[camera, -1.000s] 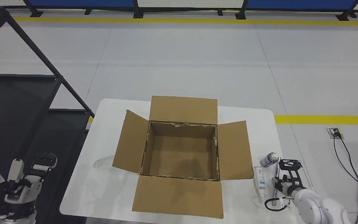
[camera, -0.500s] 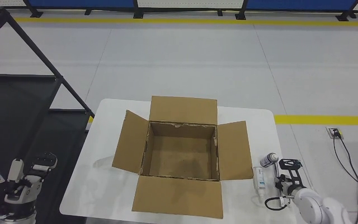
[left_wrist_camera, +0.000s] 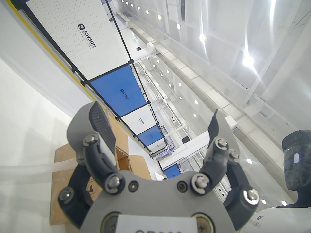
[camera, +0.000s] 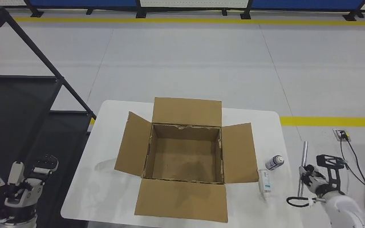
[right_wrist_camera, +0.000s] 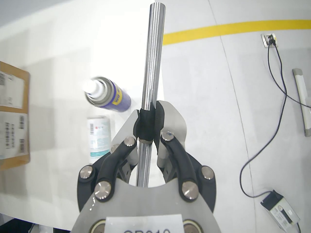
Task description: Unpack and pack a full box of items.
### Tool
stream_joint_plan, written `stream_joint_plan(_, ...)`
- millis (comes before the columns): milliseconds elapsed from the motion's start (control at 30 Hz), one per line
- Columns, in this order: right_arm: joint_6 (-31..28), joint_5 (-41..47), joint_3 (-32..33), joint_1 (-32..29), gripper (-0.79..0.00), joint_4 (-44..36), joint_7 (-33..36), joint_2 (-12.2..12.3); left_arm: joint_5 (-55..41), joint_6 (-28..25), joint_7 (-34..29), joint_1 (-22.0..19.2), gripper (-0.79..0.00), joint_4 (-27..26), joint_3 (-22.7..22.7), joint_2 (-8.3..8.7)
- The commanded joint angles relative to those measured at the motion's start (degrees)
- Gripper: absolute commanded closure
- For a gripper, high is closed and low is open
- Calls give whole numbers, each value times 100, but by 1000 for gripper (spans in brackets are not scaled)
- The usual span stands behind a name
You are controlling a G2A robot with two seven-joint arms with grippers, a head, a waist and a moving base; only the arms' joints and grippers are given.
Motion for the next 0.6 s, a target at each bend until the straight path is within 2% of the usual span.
stream_joint_plan(0, -116, 211, 248, -297, 0, -643, -134, -13, 0, 0, 0, 0, -785, 0, 0, 0)
stream_joint_plan(133, -262, 294, 437, -786, 0, -1841, -311, -47, 0, 0, 0, 0, -785, 0, 0, 0)
stream_joint_plan(233, -355, 177, 306, -1012, 0, -2652, -301, -62, 0, 0, 0, 0, -785, 0, 0, 0)
stream_joint_plan(267, -489, 123, 208, -996, 0, -2703, -311, -58, 0, 0, 0, 0, -785, 0, 0, 0)
stream_joint_plan(433, -1056, -406, -747, -285, 0, -2703, -201, -16, 0, 0, 0, 0, -785, 0, 0, 0)
stream_joint_plan(567, -917, -999, -1925, 581, 0, -2703, 320, -30, 0, 0, 0, 0, -785, 0, 0, 0)
